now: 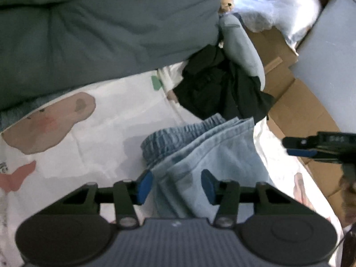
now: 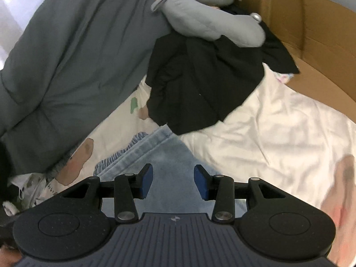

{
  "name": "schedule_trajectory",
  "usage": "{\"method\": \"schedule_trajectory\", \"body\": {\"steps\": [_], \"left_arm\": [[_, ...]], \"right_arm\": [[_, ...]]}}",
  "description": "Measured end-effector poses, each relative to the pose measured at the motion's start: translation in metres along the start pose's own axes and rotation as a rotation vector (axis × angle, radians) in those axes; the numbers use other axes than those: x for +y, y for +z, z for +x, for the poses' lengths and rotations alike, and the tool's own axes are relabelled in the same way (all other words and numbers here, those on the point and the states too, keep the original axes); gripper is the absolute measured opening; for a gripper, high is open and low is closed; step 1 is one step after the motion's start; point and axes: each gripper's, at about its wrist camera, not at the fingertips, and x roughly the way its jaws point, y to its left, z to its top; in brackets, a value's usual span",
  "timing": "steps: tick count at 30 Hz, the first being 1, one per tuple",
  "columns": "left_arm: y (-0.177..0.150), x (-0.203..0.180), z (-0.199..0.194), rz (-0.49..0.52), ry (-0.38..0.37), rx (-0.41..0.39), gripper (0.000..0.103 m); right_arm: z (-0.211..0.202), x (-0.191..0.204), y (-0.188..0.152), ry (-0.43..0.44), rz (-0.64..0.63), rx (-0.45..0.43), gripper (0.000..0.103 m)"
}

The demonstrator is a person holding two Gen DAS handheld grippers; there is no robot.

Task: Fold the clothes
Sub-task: 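Pinch the jeans waistband with the left gripper while the right gripper pinches the leg edge, then hold the folded jeans waistband and leg edge with both grippers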

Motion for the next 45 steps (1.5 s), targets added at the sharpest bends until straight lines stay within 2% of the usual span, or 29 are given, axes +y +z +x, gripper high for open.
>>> {"method": "schedule_trajectory", "body": {"steps": [3, 4, 5, 7, 11, 14, 18, 21, 25, 26, 27, 28, 30, 31, 33, 36, 40, 42, 43, 44, 45], "left_arm": [[-0.001, -0.003, 0.017, -0.026, 0.016, 0.045, 0.051], [-0.001, -0.004, 0.022, -0.042, 0.042, 0.079, 0.041], [-0.001, -0.004, 0.021, -0.063, 0.055, 0.081, 0.036], [-0.001, -0.005, 0.015, -0.088, 0.06, 0.061, 0.036], [0.002, -0.012, 0.018, -0.002, 0.079, 0.073, 0.036], [0.007, -0.007, 0.017, -0.054, 0.063, 0.078, 0.036], [0.008, -0.017, 0.006, 0.017, 0.104, 0.052, 0.036], [0.01, -0.018, 0.001, 0.029, 0.108, 0.053, 0.036], [0.012, -0.02, 0.013, 0.006, 0.064, 0.078, 0.037], [0.012, -0.022, 0.016, 0.018, 0.069, 0.076, 0.037], [0.012, -0.025, 0.019, 0.037, 0.088, 0.074, 0.036], [0.011, -0.025, 0.021, 0.038, 0.101, 0.078, 0.03], [0.012, -0.022, 0.018, 0.008, 0.097, 0.074, 0.025], [0.013, -0.02, 0.016, -0.007, 0.095, 0.072, 0.019], [0.014, -0.021, 0.008, 0.007, 0.105, 0.052, 0.011], [0.015, -0.023, -0.002, 0.011, 0.091, 0.024, 0.008], [0.013, -0.022, 0.001, 0.018, 0.118, 0.005, 0.008], [0.012, -0.014, 0.009, -0.012, 0.126, 0.034, 0.011], [0.011, -0.011, 0.013, -0.022, 0.128, 0.048, 0.019], [0.011, -0.01, 0.013, -0.025, 0.134, 0.054, 0.022], [0.01, -0.008, 0.014, -0.028, 0.141, 0.059, 0.034]], "right_arm": [[0.02, -0.005, 0.004, 0.041, -0.071, -0.011, 0.048], [0.027, -0.005, 0.005, 0.045, -0.097, -0.014, 0.048], [0.035, -0.005, 0.007, 0.052, -0.113, -0.014, 0.048], [0.049, -0.005, 0.009, 0.071, -0.14, -0.016, 0.047], [0.065, 0.003, 0.016, 0.095, -0.217, -0.042, 0.047], [0.074, 0.007, 0.022, 0.087, -0.263, -0.056, 0.047], [0.078, 0.006, 0.027, 0.118, -0.271, -0.04, 0.047], [0.076, 0.009, 0.025, 0.127, -0.308, -0.042, 0.046], [0.078, 0.008, 0.023, 0.123, -0.321, -0.045, 0.041], [0.079, 0.007, 0.023, 0.122, -0.316, -0.046, 0.032], [0.079, 0.006, 0.022, 0.119, -0.315, -0.046, 0.028], [0.078, 0.007, 0.021, 0.11, -0.319, -0.049, 0.022], [0.075, 0.008, 0.019, 0.111, -0.324, -0.055, 0.015], [0.072, 0.008, 0.019, 0.111, -0.328, -0.057, 0.009], [0.066, 0.01, 0.02, 0.115, -0.342, -0.065, 0.009], [0.058, 0.012, 0.027, 0.129, -0.334, -0.088, 0.007], [0.065, 0.015, 0.031, 0.109, -0.346, -0.087, 0.007], [0.074, 0.014, 0.029, 0.093, -0.344, -0.067, 0.007], [0.078, 0.013, 0.028, 0.086, -0.339, -0.055, 0.009], [0.081, 0.011, 0.028, 0.085, -0.327, -0.041, 0.011], [0.084, 0.01, 0.028, 0.086, -0.315, -0.028, 0.013]]}}
